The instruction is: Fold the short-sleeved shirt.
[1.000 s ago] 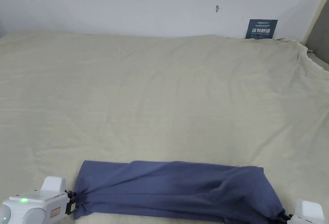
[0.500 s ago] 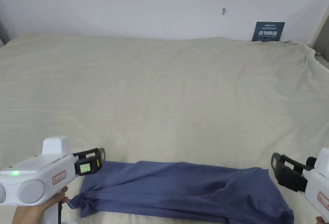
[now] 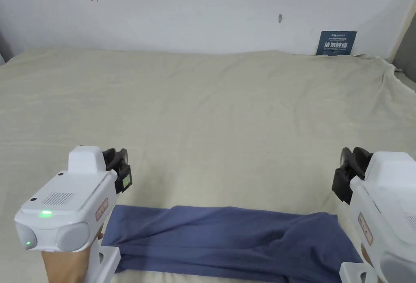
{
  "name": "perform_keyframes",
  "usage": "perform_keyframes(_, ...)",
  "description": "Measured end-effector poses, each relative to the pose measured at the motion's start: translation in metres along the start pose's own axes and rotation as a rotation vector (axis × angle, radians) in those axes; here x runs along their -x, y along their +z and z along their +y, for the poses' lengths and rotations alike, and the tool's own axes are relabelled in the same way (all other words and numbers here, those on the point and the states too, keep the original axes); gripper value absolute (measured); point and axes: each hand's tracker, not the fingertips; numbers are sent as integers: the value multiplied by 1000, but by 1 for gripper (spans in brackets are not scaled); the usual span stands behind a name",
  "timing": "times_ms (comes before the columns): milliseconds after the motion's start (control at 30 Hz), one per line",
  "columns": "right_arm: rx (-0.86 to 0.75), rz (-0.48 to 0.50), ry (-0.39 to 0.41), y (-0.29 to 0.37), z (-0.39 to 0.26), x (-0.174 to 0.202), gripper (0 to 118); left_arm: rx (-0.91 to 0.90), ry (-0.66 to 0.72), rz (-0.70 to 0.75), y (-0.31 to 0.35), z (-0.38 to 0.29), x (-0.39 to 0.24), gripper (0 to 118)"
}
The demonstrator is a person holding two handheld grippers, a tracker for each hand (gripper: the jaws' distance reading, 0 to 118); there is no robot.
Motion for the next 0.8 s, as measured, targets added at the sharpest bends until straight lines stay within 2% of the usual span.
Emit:
perform_keyframes(33, -9, -10, 2, 0, -1, 1, 3, 2, -2, -13, 0, 0, -1, 6)
perform_keyframes(67, -13, -8, 4, 0, -1, 1, 2, 3, 1, -16, 0, 0, -1, 1)
perform_keyframes(367, -8, 18, -1, -2, 0, 2, 0, 62, 14, -64, -3, 0, 6, 0)
perform_keyframes(667, 27, 27, -3, -9, -3, 0, 0, 335, 270, -288, -29, -8, 66, 0)
perform_keyframes(800, 46, 25, 0, -13, -5, -1, 0, 447, 295, -333, -40, -23, 95, 0)
